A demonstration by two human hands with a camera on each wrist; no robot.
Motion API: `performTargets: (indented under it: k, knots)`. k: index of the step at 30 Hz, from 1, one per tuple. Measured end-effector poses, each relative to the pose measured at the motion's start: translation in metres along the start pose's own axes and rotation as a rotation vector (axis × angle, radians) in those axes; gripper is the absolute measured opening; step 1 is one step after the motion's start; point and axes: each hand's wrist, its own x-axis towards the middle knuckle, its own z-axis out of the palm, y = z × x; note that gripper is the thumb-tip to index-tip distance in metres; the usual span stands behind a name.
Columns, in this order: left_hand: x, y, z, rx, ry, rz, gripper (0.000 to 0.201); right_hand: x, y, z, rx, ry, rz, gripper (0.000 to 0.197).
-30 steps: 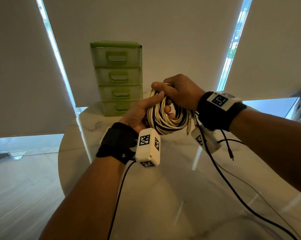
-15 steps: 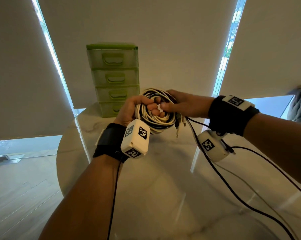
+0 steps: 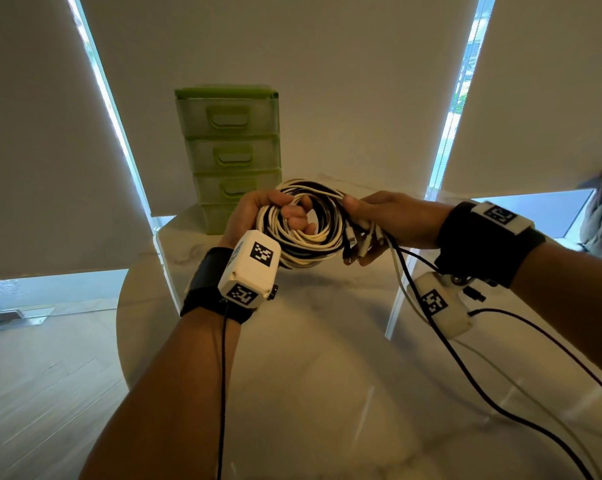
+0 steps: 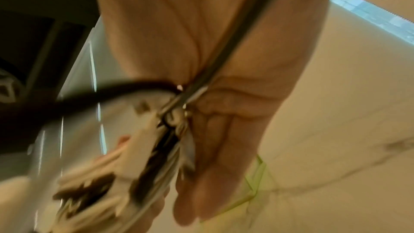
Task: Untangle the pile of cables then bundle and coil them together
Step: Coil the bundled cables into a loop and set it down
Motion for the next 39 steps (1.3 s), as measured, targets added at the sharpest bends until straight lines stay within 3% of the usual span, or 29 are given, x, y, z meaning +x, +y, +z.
performTargets:
  k: [7, 11, 14, 21, 29, 35, 39]
  knots:
    - [-0.006, 0.01, -0.004, -0.036, -0.002, -0.02, 0.024, -0.004, -0.001, 0.003, 0.183, -0.059, -0.002, 0.018]
    - [-0.006, 0.01, -0.004, -0.127, 0.085, 0.04, 0.021, 0.0, -0.003, 0.02, 0.191, 0.1, -0.099, 0.026]
    - [-0.005, 0.009, -0.006, -0.126, 0.132, 0.088, 0.023, 0.004, -0.004, 0.032, 0.137, 0.224, -0.086, 0.023]
    - [-0.002, 0.0, 0.005, -0.254, 0.133, 0.201, 0.028, 0.01, -0.01, 0.053, 0.301, 0.478, -0.063, 0.045]
    - [0.003, -0.011, 0.021, -0.296, 0.171, 0.289, 0.018, 0.006, -0.011, 0.051, 0.536, 0.475, 0.071, 0.042]
    - [0.009, -0.019, 0.027, -0.352, 0.14, 0.319, 0.018, 0.012, -0.006, 0.052, 0.683, 0.551, 0.114, 0.057]
    - [0.011, -0.02, 0.025, -0.404, 0.14, 0.392, 0.017, 0.011, -0.01, 0.059, 0.711, 0.548, 0.153, 0.049]
